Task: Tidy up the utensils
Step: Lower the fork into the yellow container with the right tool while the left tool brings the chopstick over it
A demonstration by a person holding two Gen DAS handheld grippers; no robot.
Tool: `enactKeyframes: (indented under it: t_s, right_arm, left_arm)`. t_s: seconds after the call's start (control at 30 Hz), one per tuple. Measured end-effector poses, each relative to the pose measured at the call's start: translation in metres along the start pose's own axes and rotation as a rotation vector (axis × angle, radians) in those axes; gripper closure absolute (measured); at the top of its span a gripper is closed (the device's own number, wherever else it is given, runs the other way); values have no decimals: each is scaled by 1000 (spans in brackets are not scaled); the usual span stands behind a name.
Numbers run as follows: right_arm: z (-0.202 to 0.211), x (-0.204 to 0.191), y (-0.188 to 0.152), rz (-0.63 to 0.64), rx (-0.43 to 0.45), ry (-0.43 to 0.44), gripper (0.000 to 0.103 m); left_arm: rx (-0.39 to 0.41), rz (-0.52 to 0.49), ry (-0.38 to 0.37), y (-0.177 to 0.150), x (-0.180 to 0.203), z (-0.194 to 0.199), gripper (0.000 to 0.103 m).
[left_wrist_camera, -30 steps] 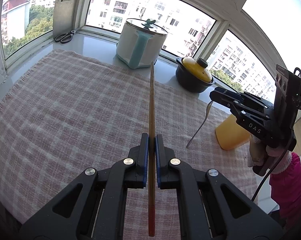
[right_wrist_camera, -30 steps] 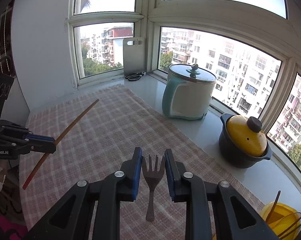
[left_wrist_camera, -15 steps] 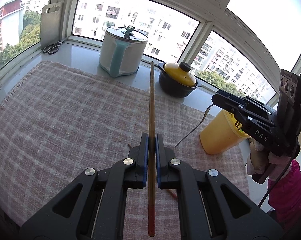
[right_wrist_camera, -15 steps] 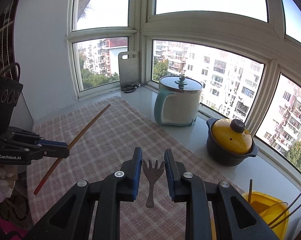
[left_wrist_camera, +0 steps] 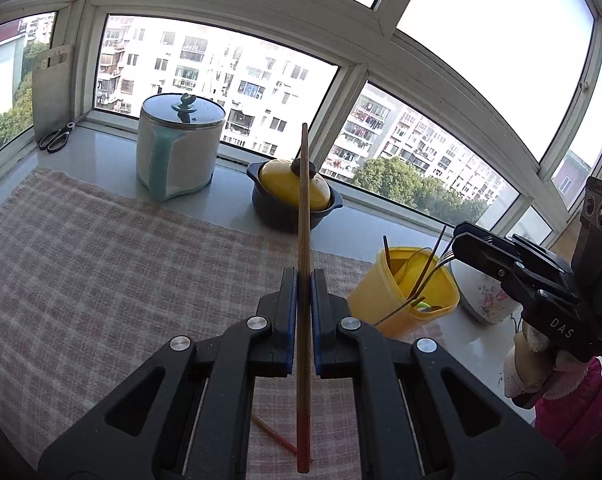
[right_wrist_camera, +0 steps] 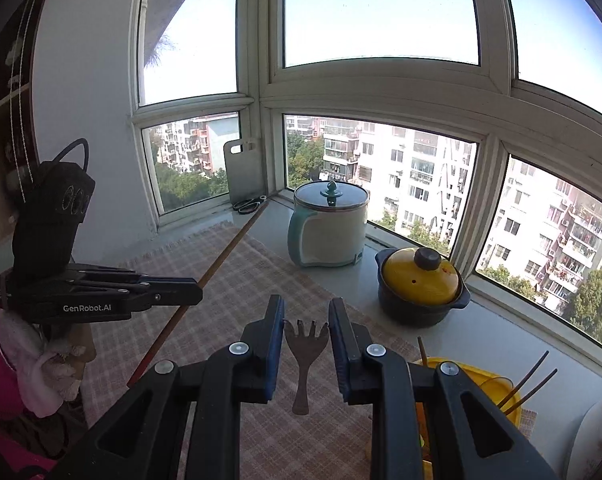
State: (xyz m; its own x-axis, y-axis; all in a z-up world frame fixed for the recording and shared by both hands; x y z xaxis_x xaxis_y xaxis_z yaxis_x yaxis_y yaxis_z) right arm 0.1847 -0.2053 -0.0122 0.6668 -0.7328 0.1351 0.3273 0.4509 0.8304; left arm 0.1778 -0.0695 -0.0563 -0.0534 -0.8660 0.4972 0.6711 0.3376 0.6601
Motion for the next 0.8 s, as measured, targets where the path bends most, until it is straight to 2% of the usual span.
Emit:
enactKeyframes:
  t_s: [0.47,0.67,0.8]
  right_arm:
    - [94,56,3,-94,68,-101,81]
    - [115,77,4,-103,76,-155,81]
    - [119,94,4,-113,71,-188,81]
  left_arm:
    - [17,-59,-105,24,81,-43,99]
    - [3,-55,-169,33,105,-64,99]
    - [7,-57,-165,42,114,-82,99]
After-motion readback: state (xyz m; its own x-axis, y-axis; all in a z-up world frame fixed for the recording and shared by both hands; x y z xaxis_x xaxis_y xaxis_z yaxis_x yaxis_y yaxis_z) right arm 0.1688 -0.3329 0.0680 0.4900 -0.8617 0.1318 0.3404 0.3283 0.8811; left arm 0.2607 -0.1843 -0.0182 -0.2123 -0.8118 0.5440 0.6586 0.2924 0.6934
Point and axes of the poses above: each gripper's, at about its wrist camera, not at the fingertips, and z roughly against the way its jaws point, x to its right, y to its top, the point moved 5 cm from there along -z, roughly the way its jaws point, and after that the axes turned 8 degrees about z, right-handed, at the moved point
